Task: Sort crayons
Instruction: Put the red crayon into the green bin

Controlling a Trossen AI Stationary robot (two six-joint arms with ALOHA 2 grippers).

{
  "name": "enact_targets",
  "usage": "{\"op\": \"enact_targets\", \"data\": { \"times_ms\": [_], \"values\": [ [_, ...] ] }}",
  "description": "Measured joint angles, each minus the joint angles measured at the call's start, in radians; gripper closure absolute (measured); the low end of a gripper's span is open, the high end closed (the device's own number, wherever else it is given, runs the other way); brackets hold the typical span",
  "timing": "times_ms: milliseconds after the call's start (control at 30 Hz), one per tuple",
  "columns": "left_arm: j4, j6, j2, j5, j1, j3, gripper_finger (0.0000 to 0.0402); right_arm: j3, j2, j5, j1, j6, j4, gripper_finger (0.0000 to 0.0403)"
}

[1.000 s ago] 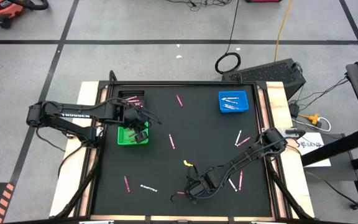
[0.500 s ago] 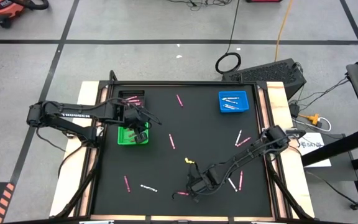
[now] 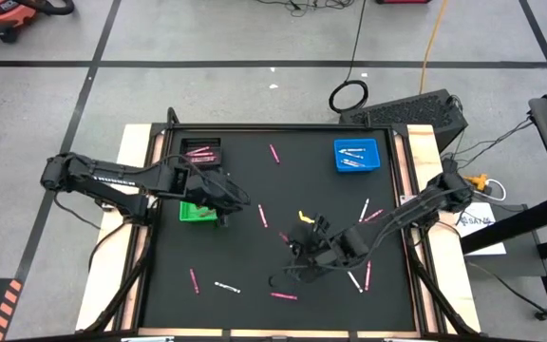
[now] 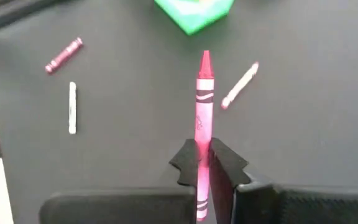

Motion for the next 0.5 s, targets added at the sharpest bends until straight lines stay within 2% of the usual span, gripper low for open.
{"op": "enact_targets", "data": {
  "times_ms": [233,500],
  "values": [
    [0.150,0.051,0.014,0.002,-0.098,0.000,0.0311,-0.001,-0.055,0.128,0.002,-0.179,0.145,0.0403],
    [0.452,0.069,0.056,0.027,-0.176,0.001,0.0311,0.000,-0.057,0.087,0.005,-0.376,0.337,0.0403]
  ]
}}
